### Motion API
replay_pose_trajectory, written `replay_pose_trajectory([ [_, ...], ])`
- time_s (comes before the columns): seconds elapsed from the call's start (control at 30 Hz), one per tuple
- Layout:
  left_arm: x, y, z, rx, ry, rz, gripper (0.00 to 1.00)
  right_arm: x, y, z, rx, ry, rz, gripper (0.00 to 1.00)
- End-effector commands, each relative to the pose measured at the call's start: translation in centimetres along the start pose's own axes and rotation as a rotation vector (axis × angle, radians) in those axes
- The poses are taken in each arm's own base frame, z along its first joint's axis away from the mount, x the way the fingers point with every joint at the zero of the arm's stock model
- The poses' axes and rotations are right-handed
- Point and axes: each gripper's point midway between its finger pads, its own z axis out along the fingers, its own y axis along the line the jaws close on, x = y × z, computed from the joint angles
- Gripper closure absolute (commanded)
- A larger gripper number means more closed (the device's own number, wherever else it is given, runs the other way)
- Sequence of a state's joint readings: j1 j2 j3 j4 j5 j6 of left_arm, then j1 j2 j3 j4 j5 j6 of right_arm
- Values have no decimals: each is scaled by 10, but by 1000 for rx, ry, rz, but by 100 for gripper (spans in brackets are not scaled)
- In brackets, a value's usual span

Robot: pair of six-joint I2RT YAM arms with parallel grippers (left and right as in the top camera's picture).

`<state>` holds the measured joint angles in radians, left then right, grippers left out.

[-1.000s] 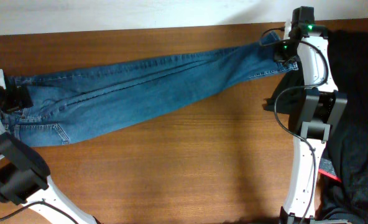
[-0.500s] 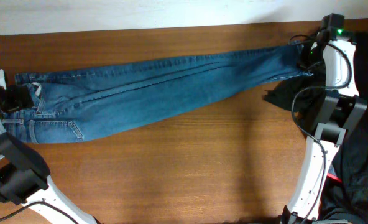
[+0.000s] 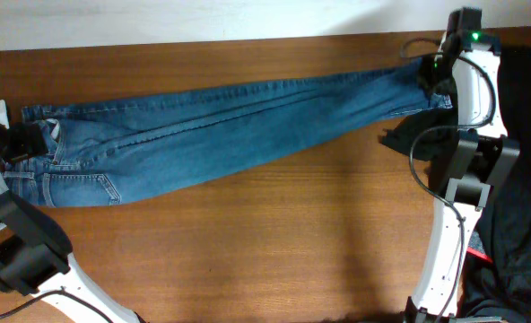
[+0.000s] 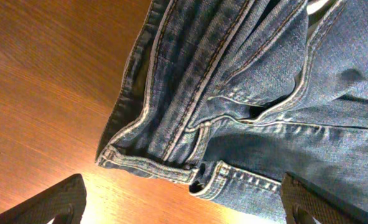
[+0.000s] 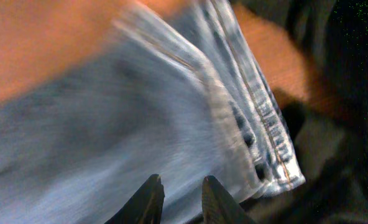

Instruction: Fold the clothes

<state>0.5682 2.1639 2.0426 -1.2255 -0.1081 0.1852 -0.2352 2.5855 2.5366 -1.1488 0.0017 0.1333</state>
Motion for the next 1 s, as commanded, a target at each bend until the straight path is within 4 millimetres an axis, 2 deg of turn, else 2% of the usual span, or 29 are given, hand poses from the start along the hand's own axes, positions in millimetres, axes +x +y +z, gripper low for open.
replay_pose_trajectory([
  [0.0, -12, 4, -16, -4, -65, 3, 1, -28, 41, -87, -63, -153, -100, 74],
  [0.1, -24, 7, -17, -21, -116, 77, 5, -2, 63, -80, -67, -67, -175, 74],
  [0.13, -28, 8, -17, -26, -130, 98, 11, 5, 69, -77, -67, -43, -187, 74],
  [0.17, -30, 8, -17, -30, -139, 120, 23, 13, 76, -74, -69, -15, -202, 74],
  [0.2, -32, 9, -17, -33, -145, 148, 29, 20, 82, -71, -71, 4, -214, 74],
  [0.33, -29, 4, -11, -19, -134, 298, 30, 36, 101, -65, -78, 46, -252, 74],
  [0.47, -21, -19, 0, 93, -137, 442, 29, 44, 108, -63, -80, 69, -269, 73],
  [0.77, -18, -30, 24, 126, -151, 461, 29, 51, 104, -63, -73, 98, -267, 73],
  [0.97, -28, -32, 27, 103, -194, 494, 30, 51, 104, -63, -73, 98, -267, 74],
])
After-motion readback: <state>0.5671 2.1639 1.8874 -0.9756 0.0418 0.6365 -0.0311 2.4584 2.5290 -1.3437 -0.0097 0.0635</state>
